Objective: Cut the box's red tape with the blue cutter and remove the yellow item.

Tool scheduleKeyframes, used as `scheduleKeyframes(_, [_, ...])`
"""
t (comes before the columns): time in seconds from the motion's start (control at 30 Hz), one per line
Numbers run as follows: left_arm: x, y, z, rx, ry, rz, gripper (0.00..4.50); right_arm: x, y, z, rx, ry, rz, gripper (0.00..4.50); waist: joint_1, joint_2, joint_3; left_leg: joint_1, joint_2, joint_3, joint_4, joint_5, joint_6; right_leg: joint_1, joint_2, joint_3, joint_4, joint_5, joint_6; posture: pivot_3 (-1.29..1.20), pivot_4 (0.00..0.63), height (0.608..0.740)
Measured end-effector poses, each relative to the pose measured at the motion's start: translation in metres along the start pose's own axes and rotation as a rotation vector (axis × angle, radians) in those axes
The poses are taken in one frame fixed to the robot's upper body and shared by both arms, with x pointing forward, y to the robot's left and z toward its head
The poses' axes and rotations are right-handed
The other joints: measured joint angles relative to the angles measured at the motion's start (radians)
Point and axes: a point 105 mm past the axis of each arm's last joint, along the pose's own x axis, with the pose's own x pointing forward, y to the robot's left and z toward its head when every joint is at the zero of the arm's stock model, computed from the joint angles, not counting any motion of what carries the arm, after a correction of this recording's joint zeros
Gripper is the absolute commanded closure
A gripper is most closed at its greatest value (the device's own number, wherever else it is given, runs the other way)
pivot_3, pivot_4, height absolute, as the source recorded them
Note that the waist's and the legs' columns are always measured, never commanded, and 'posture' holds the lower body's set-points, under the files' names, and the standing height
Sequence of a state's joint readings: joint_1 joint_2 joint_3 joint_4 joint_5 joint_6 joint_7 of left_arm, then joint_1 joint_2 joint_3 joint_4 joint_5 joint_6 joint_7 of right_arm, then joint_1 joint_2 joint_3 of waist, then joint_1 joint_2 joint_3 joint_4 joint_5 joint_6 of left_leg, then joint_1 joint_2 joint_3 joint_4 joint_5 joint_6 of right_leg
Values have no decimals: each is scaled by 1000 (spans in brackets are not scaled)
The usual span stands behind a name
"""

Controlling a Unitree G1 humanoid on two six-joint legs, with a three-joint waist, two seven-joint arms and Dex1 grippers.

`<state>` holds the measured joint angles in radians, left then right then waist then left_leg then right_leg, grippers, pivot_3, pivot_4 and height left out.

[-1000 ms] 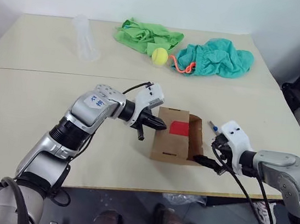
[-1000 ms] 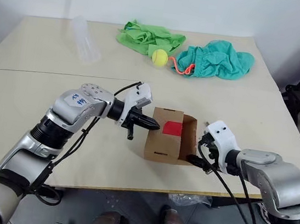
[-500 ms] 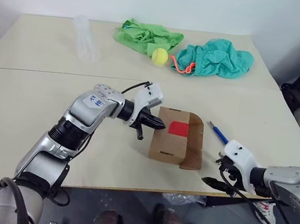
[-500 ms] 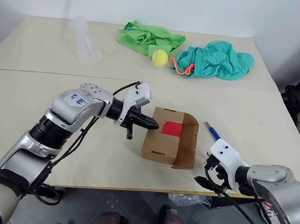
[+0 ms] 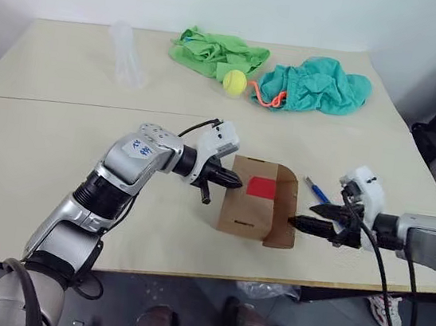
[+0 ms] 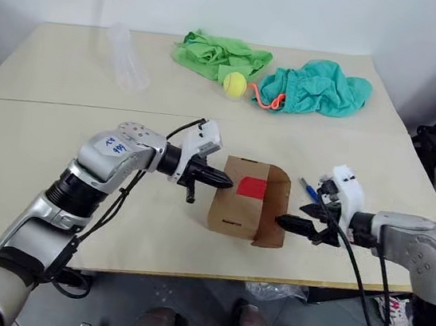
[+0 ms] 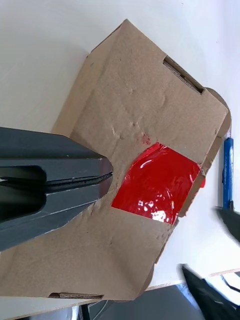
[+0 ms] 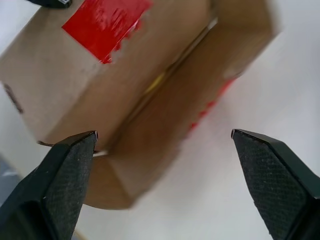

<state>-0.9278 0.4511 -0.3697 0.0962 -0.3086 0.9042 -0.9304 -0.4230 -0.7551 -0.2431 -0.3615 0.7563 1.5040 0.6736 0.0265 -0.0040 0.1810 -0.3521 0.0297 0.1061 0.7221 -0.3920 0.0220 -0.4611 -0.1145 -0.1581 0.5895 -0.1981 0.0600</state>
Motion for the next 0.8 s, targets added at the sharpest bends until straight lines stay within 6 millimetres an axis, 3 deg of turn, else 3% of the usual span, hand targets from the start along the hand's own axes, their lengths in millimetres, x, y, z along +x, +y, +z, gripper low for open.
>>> scheduleKeyframes(0.13, [0, 0, 0, -2, 0, 2, 4500, 11, -6, -8, 118, 12, 39, 26, -2, 0, 0, 0, 0, 1, 0, 0, 0, 0, 0, -1, 0, 0, 0, 0, 150, 740])
scheduleKeyframes(0.5, [-7, 2, -5, -13, 8, 21, 4500, 40, -11, 11, 266, -28, 169, 26, -10, 1, 0, 2, 0, 3, 0, 0, 0, 0, 0, 0, 2, 0, 0, 0, 150, 740])
scheduleKeyframes(0.6, [-8, 2, -5, -15, 11, 25, 4500, 43, -12, 13, 273, -26, 177, 637, -16, 1, 0, 2, 0, 3, 0, 1, 0, 0, 0, 0, 2, 0, 0, 0, 150, 740])
scheduleKeyframes(0.8, [-8, 1, -4, -9, 12, 25, 4500, 45, -16, 9, 297, -8, 155, 2622, -24, 1, 0, 1, 0, 2, -1, 1, 0, -1, 0, 0, 1, 0, 0, 0, 150, 740])
